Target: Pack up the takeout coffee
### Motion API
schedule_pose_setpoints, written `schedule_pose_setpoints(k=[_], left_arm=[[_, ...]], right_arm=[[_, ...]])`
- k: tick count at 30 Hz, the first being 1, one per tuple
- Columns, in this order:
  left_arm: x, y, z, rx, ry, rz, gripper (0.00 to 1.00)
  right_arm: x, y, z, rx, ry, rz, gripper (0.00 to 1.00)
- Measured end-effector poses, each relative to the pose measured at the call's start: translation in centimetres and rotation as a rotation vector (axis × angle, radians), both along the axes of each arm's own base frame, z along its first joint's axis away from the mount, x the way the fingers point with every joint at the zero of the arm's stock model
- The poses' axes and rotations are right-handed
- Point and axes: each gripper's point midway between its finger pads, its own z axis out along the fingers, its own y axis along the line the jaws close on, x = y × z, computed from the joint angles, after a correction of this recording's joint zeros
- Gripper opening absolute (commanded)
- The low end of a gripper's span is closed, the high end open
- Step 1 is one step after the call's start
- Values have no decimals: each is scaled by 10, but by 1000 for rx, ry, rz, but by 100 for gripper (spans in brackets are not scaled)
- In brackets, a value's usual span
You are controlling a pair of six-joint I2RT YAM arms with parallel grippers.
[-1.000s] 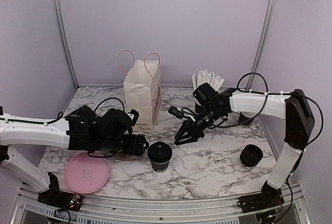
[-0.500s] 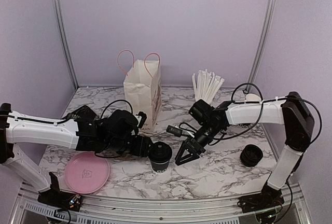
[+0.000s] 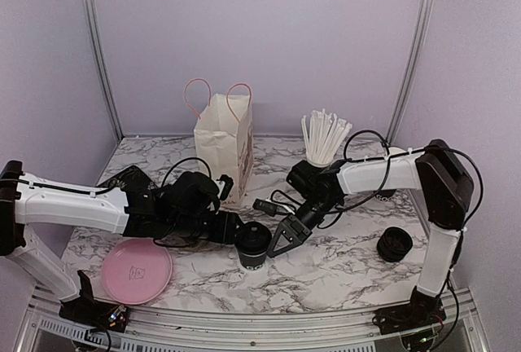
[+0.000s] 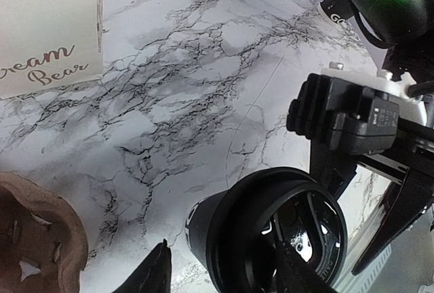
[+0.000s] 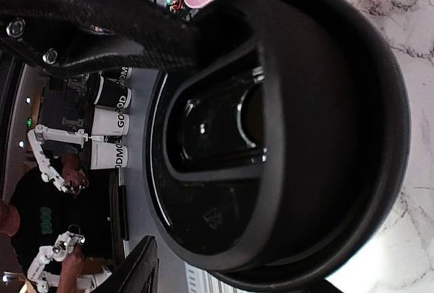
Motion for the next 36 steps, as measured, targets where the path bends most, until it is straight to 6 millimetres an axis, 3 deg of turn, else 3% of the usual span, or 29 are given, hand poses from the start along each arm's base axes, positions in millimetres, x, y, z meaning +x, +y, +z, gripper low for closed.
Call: schedule_pose_setpoints(k=[3,15,24,27,31,36], left_arm=[[0,0,0,-9,5,6,50],[-3,-5,-1,-36,23,-7,45],[-3,-5,-2,-33,26,-4,44],[-2,-5,-3,-30,24,0,44],[2,-3,-3,-25,12,25,49],[2,-2,-1,-1,-15,7,65]], right_arm=[[2,0,-1,-3,41,-13,64],[20,-4,-7,-46,77,-90,60],[30,-4,-12,-114,56,-128,41],[37,-2,-11,-112,78,-137,39],[45,1,-7,-84,80,-129,50],[57,-2,-5,-101,-52,-119,67]])
